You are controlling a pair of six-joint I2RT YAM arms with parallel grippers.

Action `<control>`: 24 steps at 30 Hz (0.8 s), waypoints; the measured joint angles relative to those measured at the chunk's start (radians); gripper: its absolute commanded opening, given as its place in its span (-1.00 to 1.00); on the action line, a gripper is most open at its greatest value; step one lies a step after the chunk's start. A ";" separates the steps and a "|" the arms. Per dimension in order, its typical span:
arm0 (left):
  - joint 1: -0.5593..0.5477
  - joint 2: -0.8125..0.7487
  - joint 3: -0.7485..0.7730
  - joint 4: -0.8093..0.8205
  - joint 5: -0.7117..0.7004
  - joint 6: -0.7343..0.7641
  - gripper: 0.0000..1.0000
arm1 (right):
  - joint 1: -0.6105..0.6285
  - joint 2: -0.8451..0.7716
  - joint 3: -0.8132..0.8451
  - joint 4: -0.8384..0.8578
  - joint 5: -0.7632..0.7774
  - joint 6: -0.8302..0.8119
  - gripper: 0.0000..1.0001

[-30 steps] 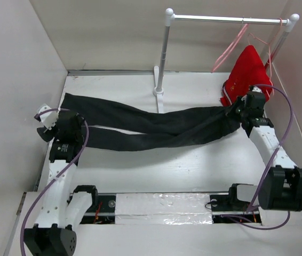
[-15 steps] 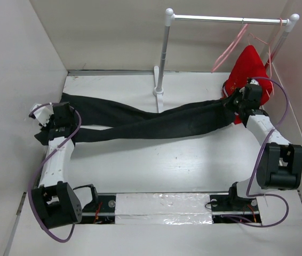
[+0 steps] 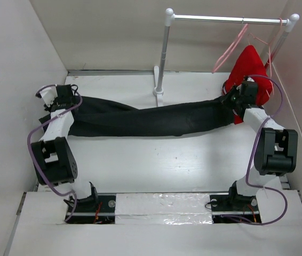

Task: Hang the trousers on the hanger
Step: Fold the trousers at the center of the board.

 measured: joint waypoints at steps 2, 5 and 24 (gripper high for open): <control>-0.009 0.073 0.063 -0.002 0.001 0.014 -1.00 | 0.000 0.016 0.015 -0.001 0.000 0.000 -1.00; -0.029 0.182 0.173 0.002 -0.002 0.042 -1.00 | 0.000 0.049 0.049 0.000 0.002 -0.002 -1.00; -0.094 0.768 0.770 -0.058 0.020 0.217 0.14 | 0.000 0.245 0.179 -0.001 0.035 -0.016 0.00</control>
